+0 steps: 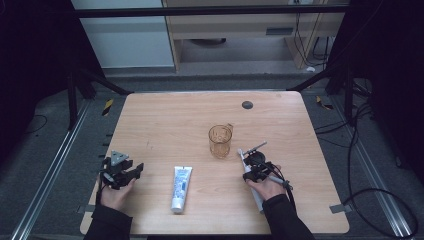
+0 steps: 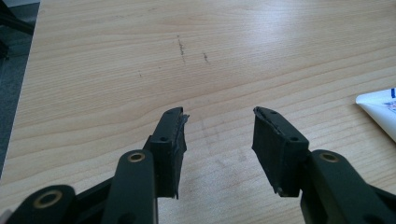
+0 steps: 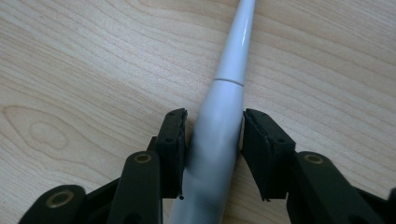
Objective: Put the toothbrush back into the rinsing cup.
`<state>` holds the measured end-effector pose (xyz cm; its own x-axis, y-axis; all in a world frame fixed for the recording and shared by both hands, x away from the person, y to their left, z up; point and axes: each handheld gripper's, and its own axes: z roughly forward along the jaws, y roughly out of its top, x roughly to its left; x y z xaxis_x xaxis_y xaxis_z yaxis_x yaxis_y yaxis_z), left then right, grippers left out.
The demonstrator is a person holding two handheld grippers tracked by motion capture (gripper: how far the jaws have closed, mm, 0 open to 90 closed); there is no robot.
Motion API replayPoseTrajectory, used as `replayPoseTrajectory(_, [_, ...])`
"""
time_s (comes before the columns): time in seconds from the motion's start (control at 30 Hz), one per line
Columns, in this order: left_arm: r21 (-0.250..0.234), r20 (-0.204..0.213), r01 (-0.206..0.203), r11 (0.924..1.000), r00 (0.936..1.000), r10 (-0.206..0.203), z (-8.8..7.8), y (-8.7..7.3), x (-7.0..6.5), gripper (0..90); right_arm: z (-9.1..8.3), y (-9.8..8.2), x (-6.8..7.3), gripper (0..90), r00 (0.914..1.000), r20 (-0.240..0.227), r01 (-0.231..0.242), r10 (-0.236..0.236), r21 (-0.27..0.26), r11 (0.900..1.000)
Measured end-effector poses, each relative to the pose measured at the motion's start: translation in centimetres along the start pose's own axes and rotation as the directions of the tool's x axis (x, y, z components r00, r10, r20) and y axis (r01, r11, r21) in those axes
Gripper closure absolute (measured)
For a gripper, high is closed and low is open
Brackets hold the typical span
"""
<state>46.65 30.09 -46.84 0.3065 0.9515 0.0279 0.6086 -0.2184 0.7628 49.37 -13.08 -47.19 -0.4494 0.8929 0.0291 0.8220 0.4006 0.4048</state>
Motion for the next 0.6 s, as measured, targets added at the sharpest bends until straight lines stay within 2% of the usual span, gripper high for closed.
replayPoseTrajectory(0.17, [0.002, 0.000, -0.001, 1.0000, 1.0000, 0.001, 0.01, 0.00, 0.00, 52.9, 0.14, 0.03, 0.05, 62.6, 0.9999, 0.006, 0.009, -0.009, 0.002, 1.000])
replayPoseTrajectory(0.37, [0.000, 0.001, 0.001, 1.0000, 1.0000, -0.001, -0.01, 0.00, 0.00, 52.8, 0.12, 0.16, 0.21, 66.9, 0.9996, 0.023, -0.017, 0.017, 0.016, 1.000])
replayPoseTrajectory(0.57, [0.001, 0.001, 0.001, 1.0000, 1.0000, -0.001, 0.00, 0.00, 0.01, 53.0, 0.00, 0.07, -0.19, 67.2, 0.9996, 0.017, -0.024, 0.024, -0.002, 1.000])
replayPoseTrajectory(0.6, [0.001, 0.001, 0.001, 1.0000, 1.0000, -0.001, 0.01, 0.00, 0.02, 53.0, -0.18, 0.04, -0.18, 67.3, 0.9991, 0.018, -0.037, 0.037, -0.008, 0.999])
